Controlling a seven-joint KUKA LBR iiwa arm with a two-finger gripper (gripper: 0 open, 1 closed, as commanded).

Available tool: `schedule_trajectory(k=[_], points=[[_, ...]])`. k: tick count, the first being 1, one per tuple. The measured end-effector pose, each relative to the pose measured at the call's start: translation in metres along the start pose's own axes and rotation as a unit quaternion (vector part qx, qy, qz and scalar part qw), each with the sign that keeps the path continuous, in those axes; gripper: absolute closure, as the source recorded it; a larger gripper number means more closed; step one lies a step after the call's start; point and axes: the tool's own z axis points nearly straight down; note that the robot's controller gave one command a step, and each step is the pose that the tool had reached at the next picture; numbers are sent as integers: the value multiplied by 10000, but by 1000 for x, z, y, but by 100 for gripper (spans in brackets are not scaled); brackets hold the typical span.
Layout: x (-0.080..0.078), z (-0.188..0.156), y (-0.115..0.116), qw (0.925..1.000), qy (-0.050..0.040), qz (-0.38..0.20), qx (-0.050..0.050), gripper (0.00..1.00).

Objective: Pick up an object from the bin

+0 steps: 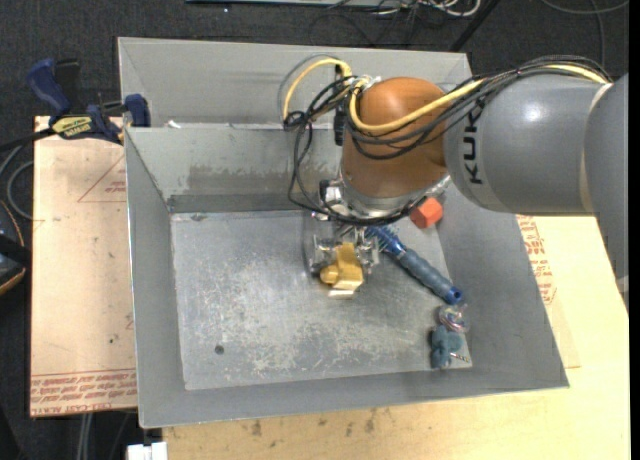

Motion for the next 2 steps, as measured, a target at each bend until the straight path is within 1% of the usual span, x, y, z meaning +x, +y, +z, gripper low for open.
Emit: schedule_trajectory(k=[1,2], points=[[0,-80,2,9998,32,-214,-16,100],[-13,-180,0,9999,29,-149,-9,100]])
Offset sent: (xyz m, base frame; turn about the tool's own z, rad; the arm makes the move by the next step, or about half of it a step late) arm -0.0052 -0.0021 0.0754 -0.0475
